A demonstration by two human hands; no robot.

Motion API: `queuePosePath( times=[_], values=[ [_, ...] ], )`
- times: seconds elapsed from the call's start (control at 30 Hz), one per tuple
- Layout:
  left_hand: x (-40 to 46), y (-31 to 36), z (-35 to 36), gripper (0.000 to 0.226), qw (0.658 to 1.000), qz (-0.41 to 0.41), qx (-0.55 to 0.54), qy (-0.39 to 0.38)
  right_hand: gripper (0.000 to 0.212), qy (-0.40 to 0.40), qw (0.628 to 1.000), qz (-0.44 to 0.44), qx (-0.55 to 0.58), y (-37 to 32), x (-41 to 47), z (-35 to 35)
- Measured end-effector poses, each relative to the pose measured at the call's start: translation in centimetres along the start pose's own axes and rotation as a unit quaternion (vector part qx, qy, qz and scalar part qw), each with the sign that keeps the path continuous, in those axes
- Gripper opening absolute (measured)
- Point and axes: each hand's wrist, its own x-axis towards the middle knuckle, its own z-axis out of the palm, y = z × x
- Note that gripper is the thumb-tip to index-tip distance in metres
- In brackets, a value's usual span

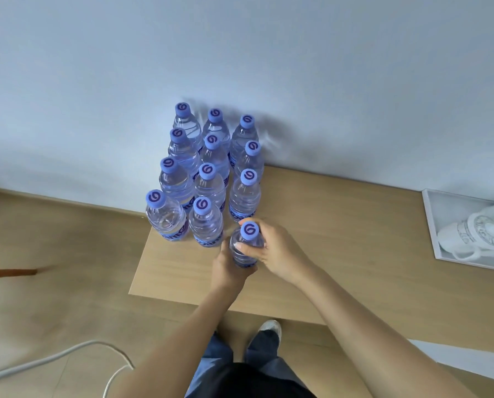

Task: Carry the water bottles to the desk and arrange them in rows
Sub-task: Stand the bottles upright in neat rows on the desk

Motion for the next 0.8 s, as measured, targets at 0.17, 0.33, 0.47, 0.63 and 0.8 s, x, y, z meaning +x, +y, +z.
queuePosePath(
  times=[0.17,0.33,0.47,0.63,0.8],
  values=[
    [0.2,0.5,0.6,0.070,0.998,-0.004,0.029,0.050,0.041,0.032,0.999,-0.021,0.003,0.5,0.4,0.4],
    [0.7,1.2,1.3,0.057,0.994,-0.038,0.045,0.088,0.046,0.035,0.999,-0.011,-0.006,1.5,1.1,0.6],
    [1.3,1.6,1.5,0.039,0.992,-0.059,0.051,0.102,0.046,0.055,0.998,-0.012,-0.017,1.9,1.7,0.7],
    [1.9,2.3,1.6,0.034,0.991,-0.074,0.031,0.109,0.044,0.075,0.997,-0.016,-0.029,2.0,2.6,0.8],
    [2.0,2.7,1.9,0.037,0.990,-0.077,0.023,0.118,0.045,0.087,0.996,-0.017,-0.018,2.3,2.7,0.8]
  ],
)
